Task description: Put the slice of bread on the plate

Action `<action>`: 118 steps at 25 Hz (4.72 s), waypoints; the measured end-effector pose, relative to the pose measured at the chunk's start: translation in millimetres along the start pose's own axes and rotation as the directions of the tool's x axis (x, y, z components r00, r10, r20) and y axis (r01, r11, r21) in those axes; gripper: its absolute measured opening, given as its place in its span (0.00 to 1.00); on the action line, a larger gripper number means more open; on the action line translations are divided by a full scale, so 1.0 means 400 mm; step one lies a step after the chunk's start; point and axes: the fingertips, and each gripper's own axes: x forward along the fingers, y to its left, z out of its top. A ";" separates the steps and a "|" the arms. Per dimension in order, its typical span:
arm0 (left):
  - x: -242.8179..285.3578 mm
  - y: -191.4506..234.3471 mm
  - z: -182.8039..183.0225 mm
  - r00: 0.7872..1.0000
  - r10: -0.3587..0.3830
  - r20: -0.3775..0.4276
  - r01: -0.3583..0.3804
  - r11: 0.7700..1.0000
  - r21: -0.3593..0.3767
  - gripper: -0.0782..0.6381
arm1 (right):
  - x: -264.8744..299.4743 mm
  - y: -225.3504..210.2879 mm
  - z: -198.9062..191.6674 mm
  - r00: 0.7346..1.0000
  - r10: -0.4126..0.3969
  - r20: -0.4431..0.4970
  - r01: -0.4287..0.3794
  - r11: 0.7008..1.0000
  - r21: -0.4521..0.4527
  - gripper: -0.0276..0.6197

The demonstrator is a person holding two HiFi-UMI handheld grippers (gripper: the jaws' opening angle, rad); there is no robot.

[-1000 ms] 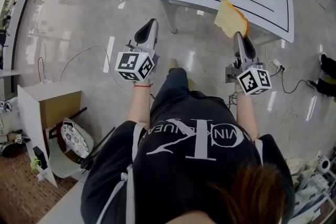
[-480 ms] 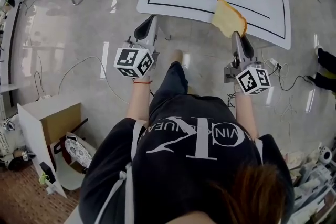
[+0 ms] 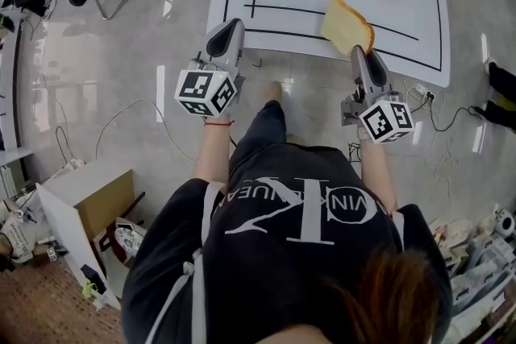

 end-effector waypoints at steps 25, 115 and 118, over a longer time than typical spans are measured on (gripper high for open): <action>0.271 0.234 0.011 0.992 -0.111 -0.056 0.109 0.993 -0.043 0.12 | 0.330 -0.002 0.002 0.999 -0.039 -0.013 0.040 0.992 0.122 0.18; 0.461 0.333 0.087 0.996 -0.077 -0.041 0.075 0.996 -0.044 0.12 | 0.608 -0.124 0.075 0.984 -0.090 -0.155 0.044 0.959 -0.281 0.05; 0.452 0.333 0.100 0.997 -0.070 -0.029 0.069 0.997 -0.029 0.12 | 0.601 -0.120 0.093 0.988 -0.070 -0.135 0.031 0.961 -0.277 0.05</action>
